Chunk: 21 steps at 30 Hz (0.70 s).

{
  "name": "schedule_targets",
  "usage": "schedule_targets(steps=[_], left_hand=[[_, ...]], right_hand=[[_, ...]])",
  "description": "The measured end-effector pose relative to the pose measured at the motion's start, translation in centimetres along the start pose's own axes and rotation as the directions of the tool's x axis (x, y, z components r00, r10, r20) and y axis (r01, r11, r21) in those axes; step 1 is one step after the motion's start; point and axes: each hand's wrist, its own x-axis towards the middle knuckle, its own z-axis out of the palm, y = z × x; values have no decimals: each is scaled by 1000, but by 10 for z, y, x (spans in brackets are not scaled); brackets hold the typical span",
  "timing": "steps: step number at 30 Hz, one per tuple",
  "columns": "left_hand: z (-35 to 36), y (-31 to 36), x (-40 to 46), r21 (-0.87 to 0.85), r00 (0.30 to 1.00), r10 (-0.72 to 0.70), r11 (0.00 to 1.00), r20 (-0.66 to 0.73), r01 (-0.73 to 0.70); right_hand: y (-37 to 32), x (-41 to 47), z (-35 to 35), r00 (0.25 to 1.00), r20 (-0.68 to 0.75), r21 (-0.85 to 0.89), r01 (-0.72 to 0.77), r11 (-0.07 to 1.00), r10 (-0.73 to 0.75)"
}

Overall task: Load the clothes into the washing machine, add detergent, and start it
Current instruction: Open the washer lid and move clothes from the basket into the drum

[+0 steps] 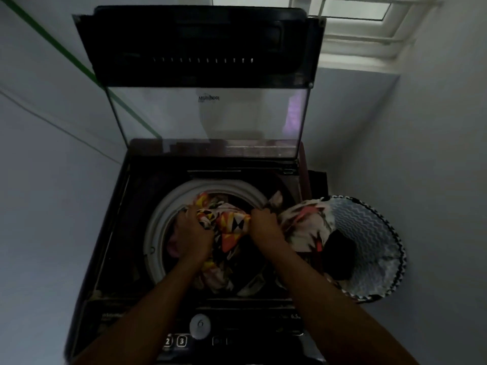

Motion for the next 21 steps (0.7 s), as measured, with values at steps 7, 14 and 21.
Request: schedule_targets(steps=[7,14,21], left_hand=[[-8,-47,18,-8,948,177,983,264,-181],[8,-71,59,-14,845,210,972,491,-233],[44,-57,82,119,904,70,984,421,-132]], right_hand=[[-72,9,36,999,-42,733,50,678,-27],[-75,26,71,993,-106,412,88,907,-48],[-83,6,71,958,-238,-8,-169,986,163]])
